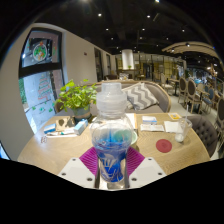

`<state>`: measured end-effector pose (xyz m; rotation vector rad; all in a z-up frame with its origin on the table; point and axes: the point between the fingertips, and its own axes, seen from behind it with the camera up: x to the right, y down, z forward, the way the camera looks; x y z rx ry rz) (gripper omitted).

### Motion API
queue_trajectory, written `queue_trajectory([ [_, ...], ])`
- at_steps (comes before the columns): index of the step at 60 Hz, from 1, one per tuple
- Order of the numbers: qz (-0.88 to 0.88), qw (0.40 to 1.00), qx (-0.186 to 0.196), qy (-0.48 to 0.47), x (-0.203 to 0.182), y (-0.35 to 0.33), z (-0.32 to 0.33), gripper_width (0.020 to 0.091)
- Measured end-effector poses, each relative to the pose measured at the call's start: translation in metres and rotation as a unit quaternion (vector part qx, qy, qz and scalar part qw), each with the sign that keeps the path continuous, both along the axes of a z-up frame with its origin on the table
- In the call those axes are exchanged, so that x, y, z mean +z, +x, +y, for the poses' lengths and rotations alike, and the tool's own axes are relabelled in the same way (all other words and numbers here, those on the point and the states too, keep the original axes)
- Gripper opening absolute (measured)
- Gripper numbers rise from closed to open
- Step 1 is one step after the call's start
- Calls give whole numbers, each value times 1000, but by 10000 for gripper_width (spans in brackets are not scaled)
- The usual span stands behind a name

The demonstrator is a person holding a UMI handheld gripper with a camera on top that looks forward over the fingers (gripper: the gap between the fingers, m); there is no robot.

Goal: Pour water

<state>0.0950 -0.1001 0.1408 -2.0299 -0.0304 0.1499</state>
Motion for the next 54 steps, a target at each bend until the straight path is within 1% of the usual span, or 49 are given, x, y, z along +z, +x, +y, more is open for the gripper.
queue_trajectory([
  [6, 86, 996, 10, 15, 42, -41, 21, 329],
  [13, 248, 969, -1, 17, 90, -88, 52, 329],
  [18, 389, 921, -4, 17, 111, -103, 79, 325],
  [20, 438, 899, -14, 14, 125, -112, 86, 325],
  [27, 574, 818, -28, 15, 139, -109, 114, 323],
  [35, 695, 717, -49, 1, 128, -98, 140, 325],
  [41, 770, 634, -67, -23, 106, -89, 152, 326],
  [45, 808, 582, -87, -41, 86, -84, 159, 325],
  [51, 841, 527, -107, -62, 64, -84, 161, 324],
  [54, 850, 509, -116, -73, 55, -85, 162, 324],
])
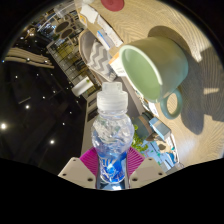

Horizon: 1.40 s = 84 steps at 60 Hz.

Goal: Pour water

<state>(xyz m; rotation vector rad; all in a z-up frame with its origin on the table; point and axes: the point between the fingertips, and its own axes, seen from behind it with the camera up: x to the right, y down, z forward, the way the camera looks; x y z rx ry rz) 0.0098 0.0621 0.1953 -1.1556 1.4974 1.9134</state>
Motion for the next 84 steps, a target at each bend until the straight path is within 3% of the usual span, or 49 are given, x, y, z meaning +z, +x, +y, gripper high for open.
queue_trajectory([
  [17, 6, 999, 32, -20, -2, -10, 2, 325],
  [28, -232, 969, 81, 32, 27, -4, -8, 324],
  [34, -407, 907, 79, 74, 54, 29, -9, 325],
  [41, -570, 812, 39, 120, 99, 95, -10, 328],
  [48, -717, 685, 13, 131, 108, 158, -7, 328],
  [54, -797, 591, 6, 124, 93, 209, -2, 326],
  [64, -874, 474, 44, 94, 25, 271, -2, 330],
  [73, -888, 447, 78, 75, -41, 299, -2, 330],
  [84, -875, 468, 101, 65, -91, 306, 1, 331],
])
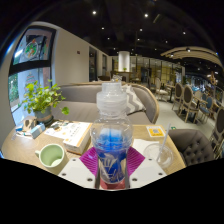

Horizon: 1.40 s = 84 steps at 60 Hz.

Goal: Pour water

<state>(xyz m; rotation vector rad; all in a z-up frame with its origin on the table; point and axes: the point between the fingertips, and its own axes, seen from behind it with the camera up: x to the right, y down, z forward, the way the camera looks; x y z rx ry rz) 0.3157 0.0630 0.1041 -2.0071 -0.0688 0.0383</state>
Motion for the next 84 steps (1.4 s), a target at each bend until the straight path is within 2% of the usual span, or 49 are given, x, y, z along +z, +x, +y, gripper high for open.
queue_trajectory([
  [9, 8, 1000, -3, -17, -28, 7, -1, 338],
  [15, 13, 1000, -5, -3, -28, 9, -2, 341],
  [28, 15, 1000, -14, -14, -27, 9, -8, 506],
  [30, 18, 999, -18, -25, -30, 10, -10, 545],
  [32, 20, 999, -24, -42, -36, 13, -13, 614],
  [37, 32, 996, -33, -74, -45, 14, -23, 861],
  [40, 41, 995, -35, -90, -43, 12, -34, 845],
  [52, 42, 991, -34, -120, -26, 6, -87, 856],
  [75, 7, 986, -69, -151, 58, -48, -243, 853],
  [84, 9, 987, -82, -138, 90, -72, -282, 858],
])
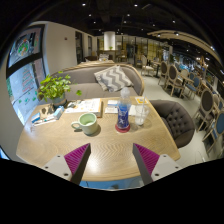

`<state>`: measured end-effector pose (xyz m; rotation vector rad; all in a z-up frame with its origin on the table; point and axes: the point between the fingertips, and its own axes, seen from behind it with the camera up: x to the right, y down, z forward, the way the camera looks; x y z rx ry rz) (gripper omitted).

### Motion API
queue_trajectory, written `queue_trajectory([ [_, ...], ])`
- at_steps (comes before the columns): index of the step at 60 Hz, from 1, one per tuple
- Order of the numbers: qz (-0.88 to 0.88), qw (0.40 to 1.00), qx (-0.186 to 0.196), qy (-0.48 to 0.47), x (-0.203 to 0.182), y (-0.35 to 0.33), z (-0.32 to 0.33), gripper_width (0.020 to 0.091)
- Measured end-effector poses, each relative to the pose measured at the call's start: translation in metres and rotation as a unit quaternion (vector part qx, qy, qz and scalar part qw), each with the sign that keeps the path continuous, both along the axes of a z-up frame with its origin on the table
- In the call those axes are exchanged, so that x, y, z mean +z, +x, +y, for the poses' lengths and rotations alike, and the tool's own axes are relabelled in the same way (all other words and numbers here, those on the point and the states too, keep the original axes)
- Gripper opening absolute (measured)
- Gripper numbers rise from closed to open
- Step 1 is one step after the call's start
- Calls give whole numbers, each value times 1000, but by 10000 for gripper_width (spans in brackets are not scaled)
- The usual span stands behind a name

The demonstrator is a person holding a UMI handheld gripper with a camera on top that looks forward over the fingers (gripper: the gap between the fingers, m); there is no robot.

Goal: Pour water

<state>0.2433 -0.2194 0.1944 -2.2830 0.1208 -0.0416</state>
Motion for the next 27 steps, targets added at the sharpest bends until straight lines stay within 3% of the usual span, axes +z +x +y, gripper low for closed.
queue_trajectory([
  [27, -35, 999, 13, 37, 42, -30, -23, 860],
])
